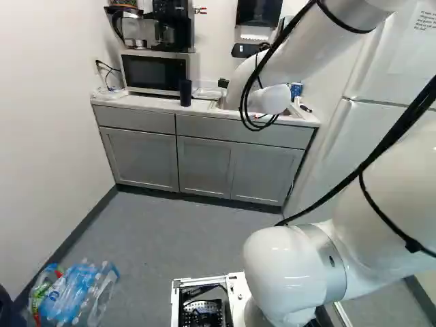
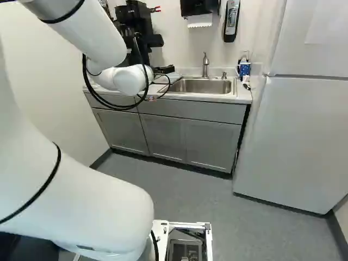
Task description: Rinse the cup and place it in the tray
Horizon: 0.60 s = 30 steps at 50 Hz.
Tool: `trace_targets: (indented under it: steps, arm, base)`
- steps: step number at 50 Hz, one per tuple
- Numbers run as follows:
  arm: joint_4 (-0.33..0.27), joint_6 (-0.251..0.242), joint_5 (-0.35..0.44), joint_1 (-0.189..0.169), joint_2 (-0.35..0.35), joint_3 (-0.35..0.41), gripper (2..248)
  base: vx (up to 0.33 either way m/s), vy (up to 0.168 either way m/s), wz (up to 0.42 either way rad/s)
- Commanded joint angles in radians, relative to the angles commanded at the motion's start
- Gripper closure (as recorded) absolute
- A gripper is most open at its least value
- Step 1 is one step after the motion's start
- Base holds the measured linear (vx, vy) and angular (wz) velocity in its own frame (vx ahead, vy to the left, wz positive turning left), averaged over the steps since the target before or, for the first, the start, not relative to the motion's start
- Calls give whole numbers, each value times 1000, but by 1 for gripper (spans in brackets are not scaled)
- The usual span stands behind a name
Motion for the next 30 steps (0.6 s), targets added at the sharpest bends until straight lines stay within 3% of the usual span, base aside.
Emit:
trace_targets:
  steps: [30]
  arm:
    - [0,0,-64,0,-19,-81,3]
  base:
    - [0,0,0]
